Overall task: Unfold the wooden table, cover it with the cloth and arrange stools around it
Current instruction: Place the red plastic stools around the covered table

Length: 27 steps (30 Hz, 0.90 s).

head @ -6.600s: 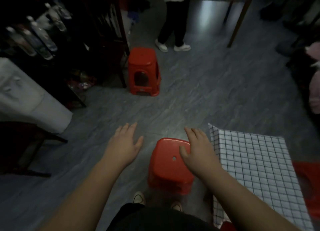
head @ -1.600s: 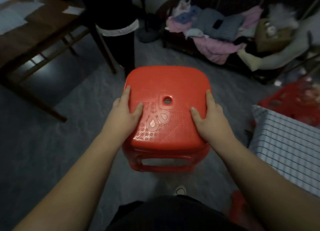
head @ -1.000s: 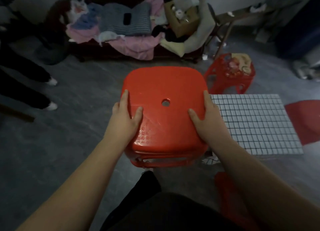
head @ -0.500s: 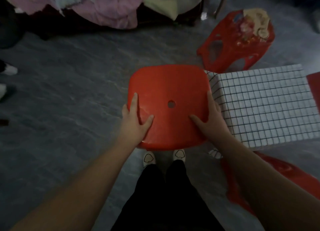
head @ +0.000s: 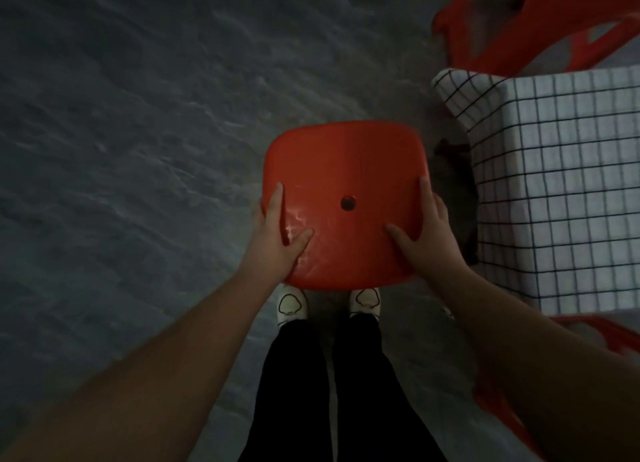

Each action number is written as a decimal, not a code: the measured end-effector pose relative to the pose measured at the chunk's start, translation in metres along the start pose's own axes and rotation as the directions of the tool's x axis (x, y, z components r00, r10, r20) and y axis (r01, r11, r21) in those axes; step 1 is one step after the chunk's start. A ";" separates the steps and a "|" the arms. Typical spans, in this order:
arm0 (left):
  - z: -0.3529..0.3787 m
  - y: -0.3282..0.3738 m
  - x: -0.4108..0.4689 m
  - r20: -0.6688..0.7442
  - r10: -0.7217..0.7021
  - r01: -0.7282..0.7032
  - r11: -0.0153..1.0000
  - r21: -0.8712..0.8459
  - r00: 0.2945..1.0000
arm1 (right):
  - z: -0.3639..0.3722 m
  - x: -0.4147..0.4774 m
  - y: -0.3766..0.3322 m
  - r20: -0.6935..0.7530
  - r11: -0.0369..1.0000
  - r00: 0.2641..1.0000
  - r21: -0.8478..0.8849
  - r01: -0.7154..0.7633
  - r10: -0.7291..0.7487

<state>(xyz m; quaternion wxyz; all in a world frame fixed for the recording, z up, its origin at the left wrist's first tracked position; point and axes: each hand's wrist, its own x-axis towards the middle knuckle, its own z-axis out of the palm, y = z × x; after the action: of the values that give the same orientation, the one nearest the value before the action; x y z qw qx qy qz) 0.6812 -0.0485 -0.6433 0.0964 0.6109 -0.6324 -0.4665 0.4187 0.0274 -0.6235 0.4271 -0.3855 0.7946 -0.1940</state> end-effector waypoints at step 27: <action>0.032 -0.028 0.013 -0.024 -0.106 0.106 0.994 0.003 0.994 | 0.035 0.022 0.032 0.084 0.995 0.991 -0.014 -0.099 0.100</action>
<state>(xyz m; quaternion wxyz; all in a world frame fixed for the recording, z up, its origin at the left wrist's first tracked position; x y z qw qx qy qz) 0.6753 -0.0399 -0.6861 0.0776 0.6492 -0.5989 -0.4624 0.4262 0.0314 -0.6753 0.4674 -0.3554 0.7951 -0.1518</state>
